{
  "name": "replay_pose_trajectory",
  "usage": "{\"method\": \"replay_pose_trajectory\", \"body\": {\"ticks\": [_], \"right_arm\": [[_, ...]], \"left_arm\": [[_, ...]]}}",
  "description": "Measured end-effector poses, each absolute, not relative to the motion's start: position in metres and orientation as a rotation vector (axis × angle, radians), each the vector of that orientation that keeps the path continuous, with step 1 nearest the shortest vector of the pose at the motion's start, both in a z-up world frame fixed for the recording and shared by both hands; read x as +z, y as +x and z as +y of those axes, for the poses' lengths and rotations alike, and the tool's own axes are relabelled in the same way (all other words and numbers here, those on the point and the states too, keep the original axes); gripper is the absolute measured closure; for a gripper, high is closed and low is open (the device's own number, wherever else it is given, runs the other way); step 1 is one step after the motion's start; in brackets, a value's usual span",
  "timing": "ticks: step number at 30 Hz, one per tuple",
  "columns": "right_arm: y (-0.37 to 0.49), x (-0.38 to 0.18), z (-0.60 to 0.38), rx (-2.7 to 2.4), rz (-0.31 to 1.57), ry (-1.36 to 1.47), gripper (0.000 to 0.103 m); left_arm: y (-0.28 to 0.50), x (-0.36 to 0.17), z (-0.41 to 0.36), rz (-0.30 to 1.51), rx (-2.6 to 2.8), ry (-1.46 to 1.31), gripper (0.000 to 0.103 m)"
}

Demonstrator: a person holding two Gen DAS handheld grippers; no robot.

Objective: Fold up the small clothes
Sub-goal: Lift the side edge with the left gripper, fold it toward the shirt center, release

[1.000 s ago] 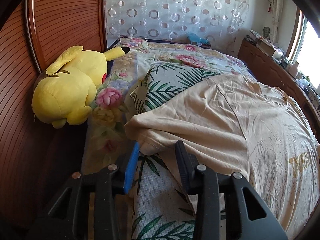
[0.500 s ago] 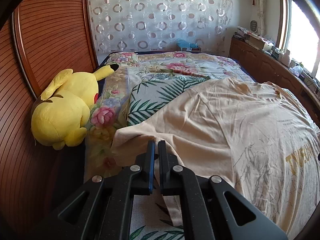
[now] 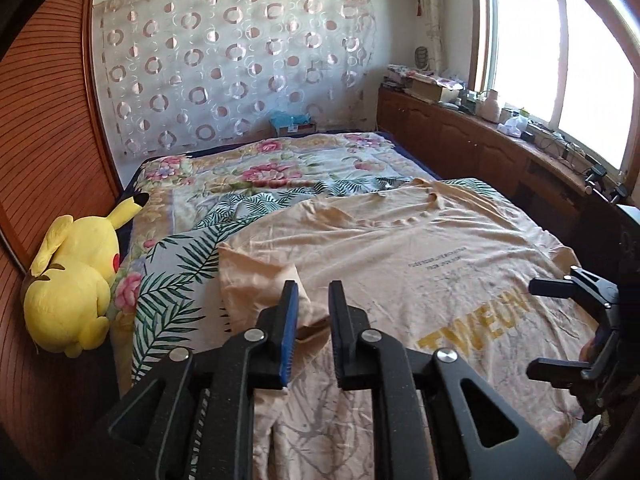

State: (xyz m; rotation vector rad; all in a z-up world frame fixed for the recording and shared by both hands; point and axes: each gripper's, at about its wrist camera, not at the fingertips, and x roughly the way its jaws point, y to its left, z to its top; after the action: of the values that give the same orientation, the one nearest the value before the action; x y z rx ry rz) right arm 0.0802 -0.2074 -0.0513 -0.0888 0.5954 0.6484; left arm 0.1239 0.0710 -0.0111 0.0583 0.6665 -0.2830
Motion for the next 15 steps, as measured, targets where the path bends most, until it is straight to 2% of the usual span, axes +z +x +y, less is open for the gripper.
{"method": "replay_pose_trajectory", "body": {"ticks": [3,7,10,11,12,13,14,15], "right_arm": [[0.081,-0.053,-0.202,0.644,0.599,-0.086,0.002],[0.082,-0.052,-0.197,0.648,0.601,-0.094,0.003],[0.087,-0.048,-0.195,0.662,0.6,-0.124,0.01],[0.09,-0.047,-0.194,0.669,0.6,-0.133,0.015],[0.092,-0.045,-0.191,0.672,0.599,-0.145,0.017],[0.097,-0.043,-0.189,0.674,0.597,-0.157,0.021],[0.102,-0.041,-0.186,0.677,0.593,-0.17,0.022],[0.106,-0.04,-0.185,0.683,0.589,-0.18,0.023]], "left_arm": [[0.118,-0.007,0.073,0.645,-0.275,0.055,0.06],[0.115,-0.009,0.082,0.644,-0.237,0.057,0.058],[0.111,-0.015,0.097,0.657,-0.213,0.033,0.054],[0.109,-0.017,0.103,0.658,-0.206,0.022,0.048],[0.107,-0.018,0.108,0.66,-0.2,0.01,0.037],[0.104,-0.02,0.114,0.658,-0.193,-0.008,0.032],[0.101,-0.021,0.12,0.652,-0.192,-0.026,0.023],[0.098,-0.022,0.124,0.645,-0.192,-0.042,0.021]]}}
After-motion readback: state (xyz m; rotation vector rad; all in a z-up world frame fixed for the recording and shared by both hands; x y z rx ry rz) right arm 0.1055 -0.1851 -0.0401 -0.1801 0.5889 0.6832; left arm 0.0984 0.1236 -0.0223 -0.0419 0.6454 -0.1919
